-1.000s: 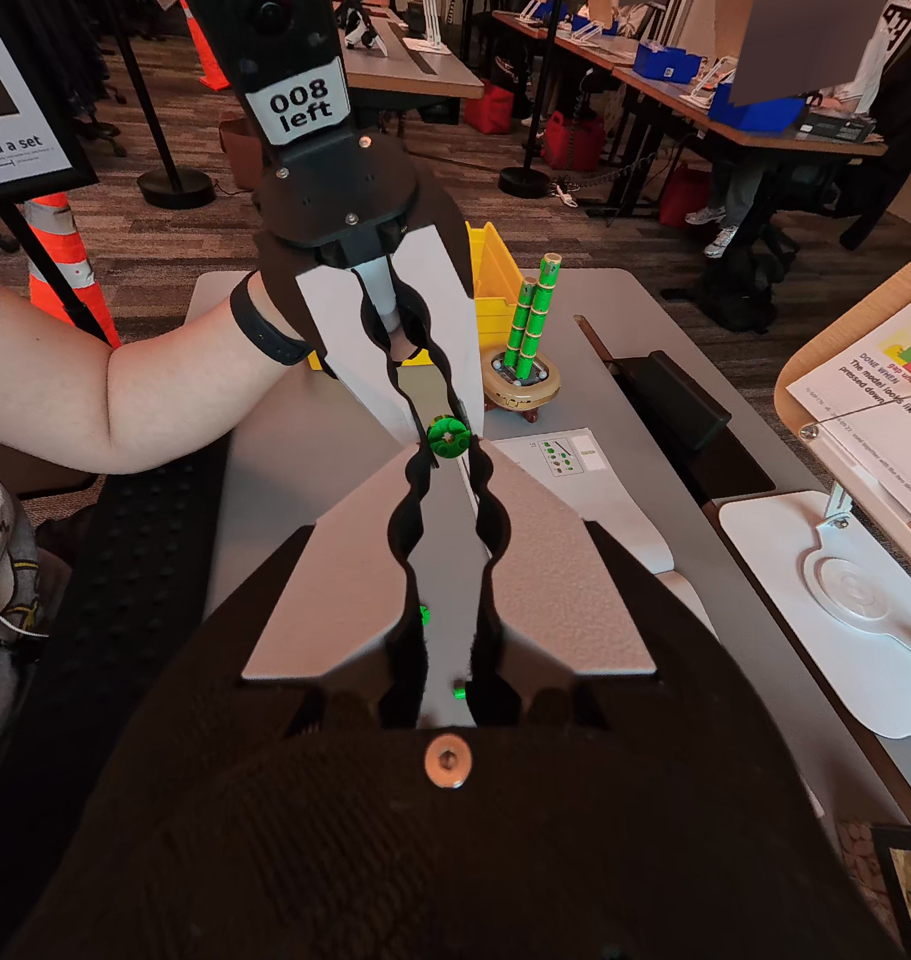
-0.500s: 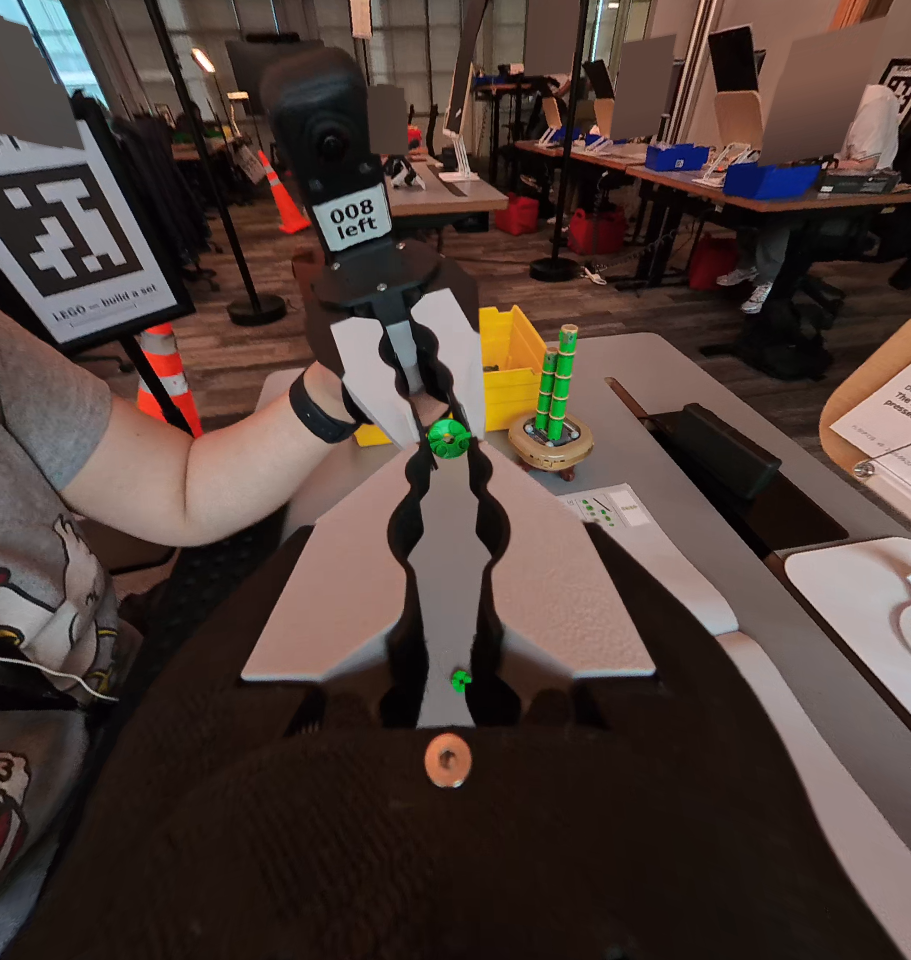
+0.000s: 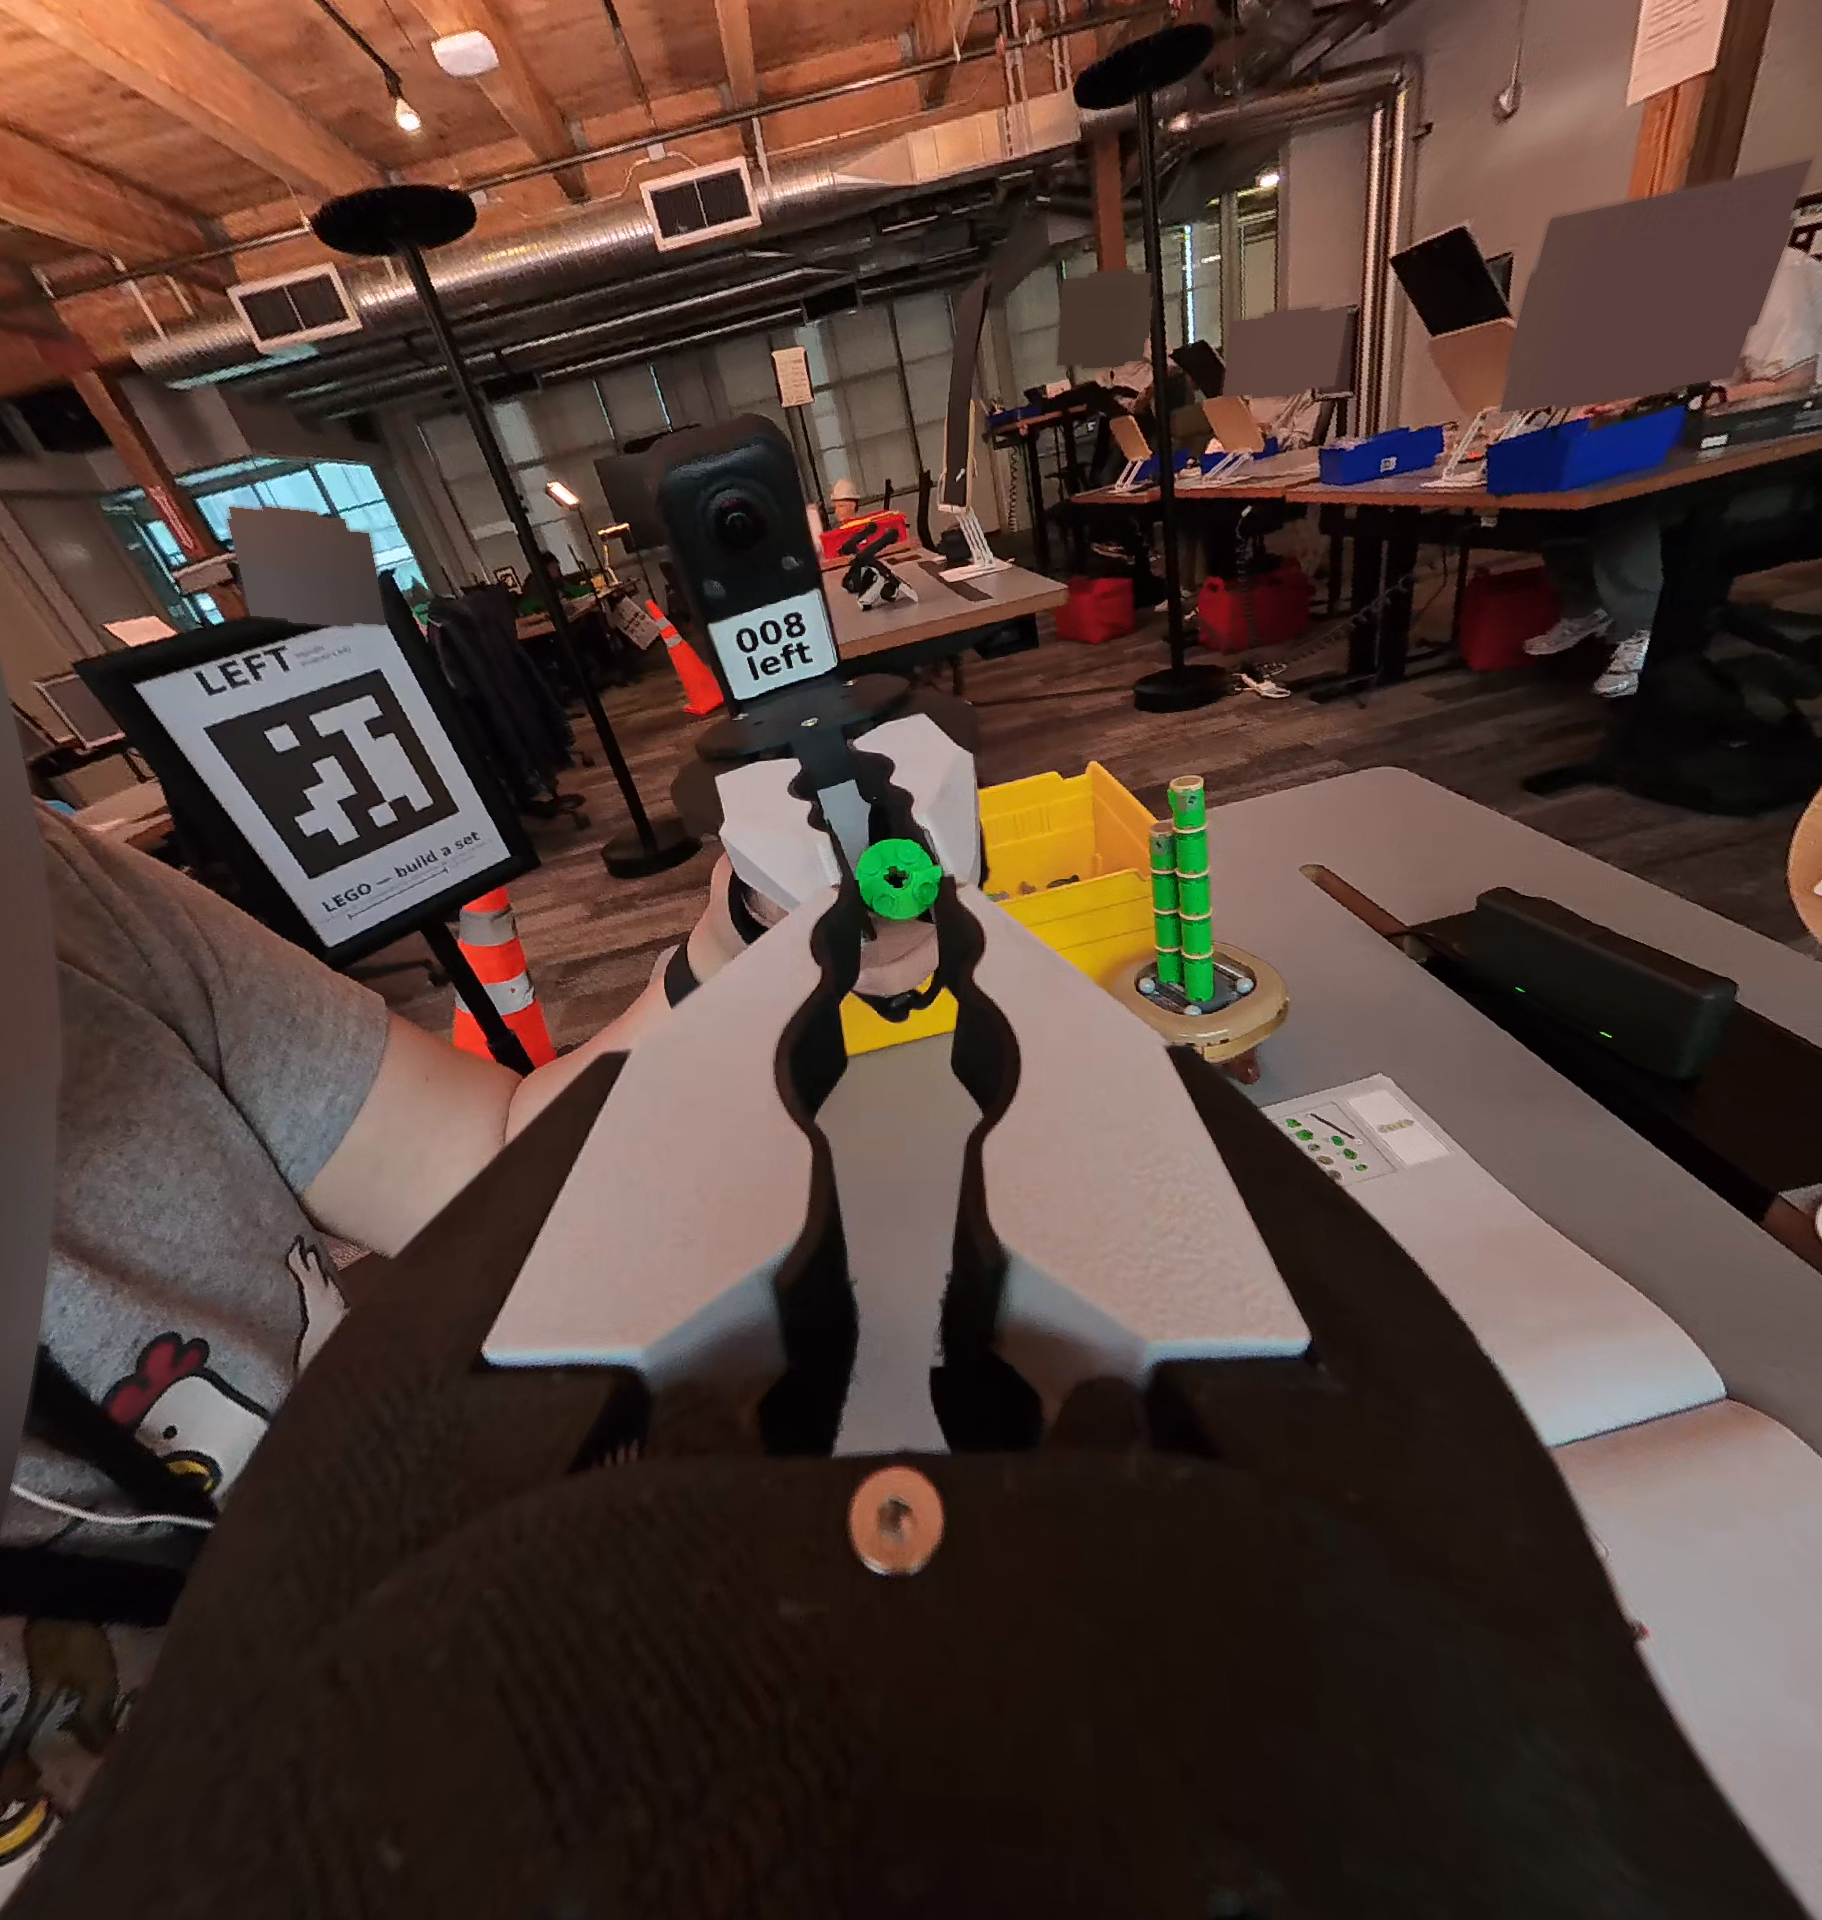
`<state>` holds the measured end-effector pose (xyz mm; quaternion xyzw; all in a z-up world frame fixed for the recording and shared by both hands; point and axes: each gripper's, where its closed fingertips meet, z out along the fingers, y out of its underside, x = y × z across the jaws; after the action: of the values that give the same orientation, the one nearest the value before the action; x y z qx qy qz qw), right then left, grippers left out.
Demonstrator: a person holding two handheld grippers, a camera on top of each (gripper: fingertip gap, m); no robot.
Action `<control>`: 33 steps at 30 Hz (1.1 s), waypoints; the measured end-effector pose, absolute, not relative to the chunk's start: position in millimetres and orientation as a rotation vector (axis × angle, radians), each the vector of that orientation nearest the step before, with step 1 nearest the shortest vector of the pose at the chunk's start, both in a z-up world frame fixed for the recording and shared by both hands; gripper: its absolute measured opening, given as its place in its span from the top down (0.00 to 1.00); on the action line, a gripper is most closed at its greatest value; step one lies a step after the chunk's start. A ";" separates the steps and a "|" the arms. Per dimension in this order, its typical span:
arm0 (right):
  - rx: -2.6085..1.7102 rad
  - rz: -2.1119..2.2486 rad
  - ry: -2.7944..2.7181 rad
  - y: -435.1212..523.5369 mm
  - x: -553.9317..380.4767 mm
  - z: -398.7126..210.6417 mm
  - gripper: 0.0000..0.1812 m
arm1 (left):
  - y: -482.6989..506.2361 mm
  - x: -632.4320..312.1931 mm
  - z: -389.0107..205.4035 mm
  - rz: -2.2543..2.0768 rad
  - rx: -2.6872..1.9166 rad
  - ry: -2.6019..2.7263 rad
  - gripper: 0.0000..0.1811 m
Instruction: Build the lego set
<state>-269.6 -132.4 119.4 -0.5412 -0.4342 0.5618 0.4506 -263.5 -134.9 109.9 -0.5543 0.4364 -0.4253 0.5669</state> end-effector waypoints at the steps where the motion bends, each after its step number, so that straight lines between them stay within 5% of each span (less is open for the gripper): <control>1: -1.336 1.390 -1.071 -132.2 -269.9 119.4 0.92 | -134.4 -263.7 109.9 -0.991 -1.304 1.024 0.93; 33: -1.341 1.265 -1.150 -134.3 -266.9 109.1 0.93 | -136.6 -258.1 102.5 -0.914 -1.338 1.062 0.93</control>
<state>-266.9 -134.3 109.1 -0.5462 -0.4684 0.5152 0.4655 -258.1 -136.6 102.5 -0.5690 0.4519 -0.3888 0.5664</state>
